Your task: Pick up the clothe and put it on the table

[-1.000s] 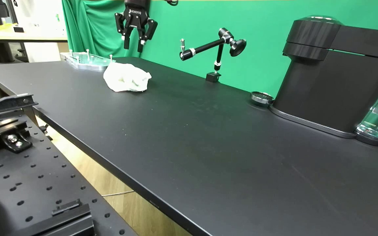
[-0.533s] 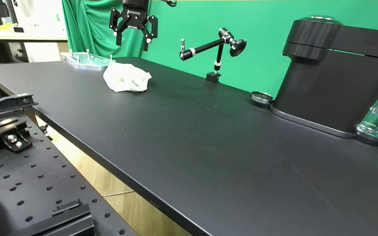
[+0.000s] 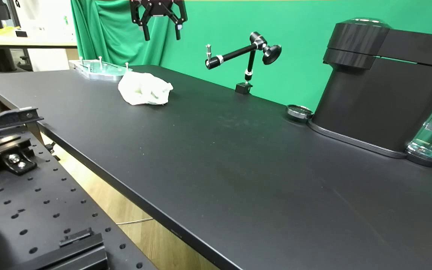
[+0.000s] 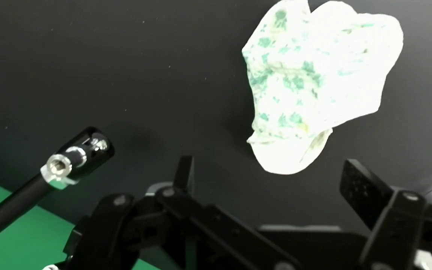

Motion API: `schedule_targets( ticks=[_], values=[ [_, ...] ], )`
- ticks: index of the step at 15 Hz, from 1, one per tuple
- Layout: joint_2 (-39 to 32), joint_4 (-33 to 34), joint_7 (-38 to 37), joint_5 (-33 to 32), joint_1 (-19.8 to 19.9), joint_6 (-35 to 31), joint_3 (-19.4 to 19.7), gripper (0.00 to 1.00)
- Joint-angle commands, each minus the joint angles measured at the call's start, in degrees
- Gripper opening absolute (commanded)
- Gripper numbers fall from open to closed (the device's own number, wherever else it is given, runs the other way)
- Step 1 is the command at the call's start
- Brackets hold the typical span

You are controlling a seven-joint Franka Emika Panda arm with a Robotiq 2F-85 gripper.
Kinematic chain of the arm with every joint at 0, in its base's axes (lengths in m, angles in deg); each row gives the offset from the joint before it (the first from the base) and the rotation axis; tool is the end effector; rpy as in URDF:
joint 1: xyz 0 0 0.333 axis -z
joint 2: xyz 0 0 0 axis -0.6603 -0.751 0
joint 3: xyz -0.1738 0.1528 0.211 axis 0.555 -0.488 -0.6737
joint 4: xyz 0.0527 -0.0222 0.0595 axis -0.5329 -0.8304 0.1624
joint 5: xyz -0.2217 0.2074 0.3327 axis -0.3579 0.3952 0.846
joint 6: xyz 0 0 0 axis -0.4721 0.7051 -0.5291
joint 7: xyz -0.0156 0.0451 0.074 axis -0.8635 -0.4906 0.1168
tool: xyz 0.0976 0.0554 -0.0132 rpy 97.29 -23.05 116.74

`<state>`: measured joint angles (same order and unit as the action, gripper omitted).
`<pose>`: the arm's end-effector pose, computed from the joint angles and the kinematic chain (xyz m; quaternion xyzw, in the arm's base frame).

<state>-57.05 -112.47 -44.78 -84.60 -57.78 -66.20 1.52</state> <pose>0.5219 0.2760 0.2542 0.9551 0.2766 0.0817 0.0684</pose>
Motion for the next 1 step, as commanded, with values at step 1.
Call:
schedule_targets(
  ticks=[1],
  values=[
    [5.2,-4.4,-5.6,-3.9,-0.7,-2.6,0.4,1.0]
  ],
)
